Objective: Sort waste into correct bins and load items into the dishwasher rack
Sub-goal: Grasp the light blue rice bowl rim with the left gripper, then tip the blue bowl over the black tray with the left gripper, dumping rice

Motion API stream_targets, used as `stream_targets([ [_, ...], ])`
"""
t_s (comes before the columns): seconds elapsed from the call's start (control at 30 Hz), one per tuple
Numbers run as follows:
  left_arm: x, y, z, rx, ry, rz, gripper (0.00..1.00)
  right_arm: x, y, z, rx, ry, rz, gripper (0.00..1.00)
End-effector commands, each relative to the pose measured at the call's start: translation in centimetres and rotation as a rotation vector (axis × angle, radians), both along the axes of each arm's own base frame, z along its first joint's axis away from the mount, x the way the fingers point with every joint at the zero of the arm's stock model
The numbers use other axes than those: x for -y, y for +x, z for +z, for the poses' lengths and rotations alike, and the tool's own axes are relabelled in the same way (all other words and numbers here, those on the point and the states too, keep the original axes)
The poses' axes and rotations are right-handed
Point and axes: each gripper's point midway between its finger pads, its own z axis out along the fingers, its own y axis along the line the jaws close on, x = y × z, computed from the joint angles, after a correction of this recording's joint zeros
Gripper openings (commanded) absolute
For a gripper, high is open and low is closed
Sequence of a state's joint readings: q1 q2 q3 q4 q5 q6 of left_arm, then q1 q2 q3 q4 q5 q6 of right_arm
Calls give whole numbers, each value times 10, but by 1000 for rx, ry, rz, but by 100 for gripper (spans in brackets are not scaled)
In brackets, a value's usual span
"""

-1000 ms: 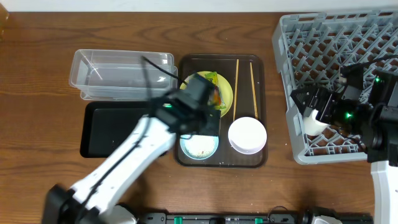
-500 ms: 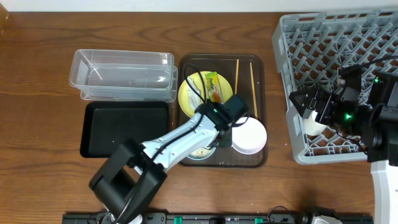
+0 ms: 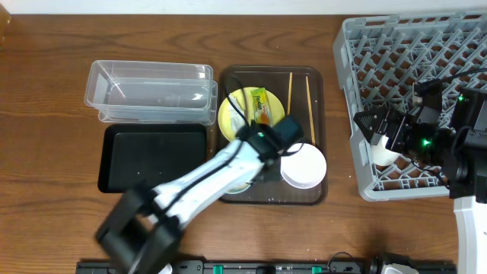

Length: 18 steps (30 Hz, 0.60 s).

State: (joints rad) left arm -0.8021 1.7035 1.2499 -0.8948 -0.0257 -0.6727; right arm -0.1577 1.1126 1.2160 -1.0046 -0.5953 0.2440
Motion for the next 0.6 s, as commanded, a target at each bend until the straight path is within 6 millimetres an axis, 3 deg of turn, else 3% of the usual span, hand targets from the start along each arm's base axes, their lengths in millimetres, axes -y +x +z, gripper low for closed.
stream_targets([
  [0.0, -12, 20, 52, 95, -114, 8, 6, -6, 0, 5, 21, 2, 33, 96],
  [0.1, -27, 28, 78, 93, -244, 33, 6, -5, 0, 5, 20, -3, 29, 96],
  [0.27, -57, 35, 103, 17, -545, 33, 6, -5, 0, 5, 20, -4, 28, 96],
  [0.57, -120, 35, 114, 83, -1071, 11, 6, -3, 1, 4, 19, -13, 21, 96],
])
